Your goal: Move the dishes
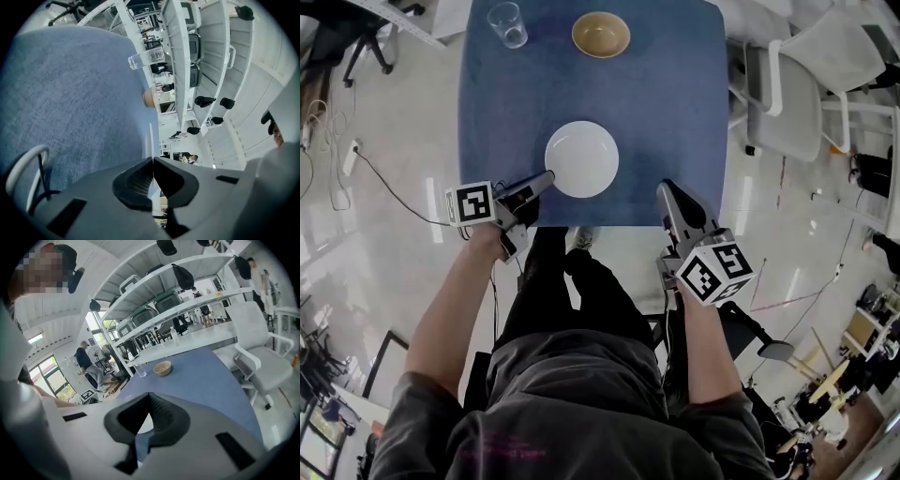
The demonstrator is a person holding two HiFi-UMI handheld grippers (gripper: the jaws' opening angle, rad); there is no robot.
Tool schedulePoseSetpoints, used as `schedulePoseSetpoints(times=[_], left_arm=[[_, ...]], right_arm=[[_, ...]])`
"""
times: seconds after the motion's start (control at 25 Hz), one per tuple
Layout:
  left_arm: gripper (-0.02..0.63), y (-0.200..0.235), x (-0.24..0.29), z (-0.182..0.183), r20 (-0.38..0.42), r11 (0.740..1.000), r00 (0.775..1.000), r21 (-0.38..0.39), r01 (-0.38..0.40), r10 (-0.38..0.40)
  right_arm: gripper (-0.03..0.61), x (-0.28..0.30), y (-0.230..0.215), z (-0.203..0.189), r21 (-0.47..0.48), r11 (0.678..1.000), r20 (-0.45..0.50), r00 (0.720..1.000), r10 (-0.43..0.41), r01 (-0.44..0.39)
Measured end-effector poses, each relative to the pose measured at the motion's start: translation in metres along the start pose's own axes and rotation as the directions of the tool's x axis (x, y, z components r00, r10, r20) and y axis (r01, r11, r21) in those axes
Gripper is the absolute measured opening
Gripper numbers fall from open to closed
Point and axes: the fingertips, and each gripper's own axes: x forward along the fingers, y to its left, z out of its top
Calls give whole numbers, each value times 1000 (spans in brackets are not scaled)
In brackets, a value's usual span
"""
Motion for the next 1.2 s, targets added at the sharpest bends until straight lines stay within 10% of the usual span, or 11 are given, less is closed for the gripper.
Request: schedulePoseSetpoints(times=[1.2], left_arm=[[18, 52, 3, -11, 1, 973, 985, -161, -167, 170]], right_arm=[[2, -12, -6, -22, 11, 1000, -30, 999, -19, 19]])
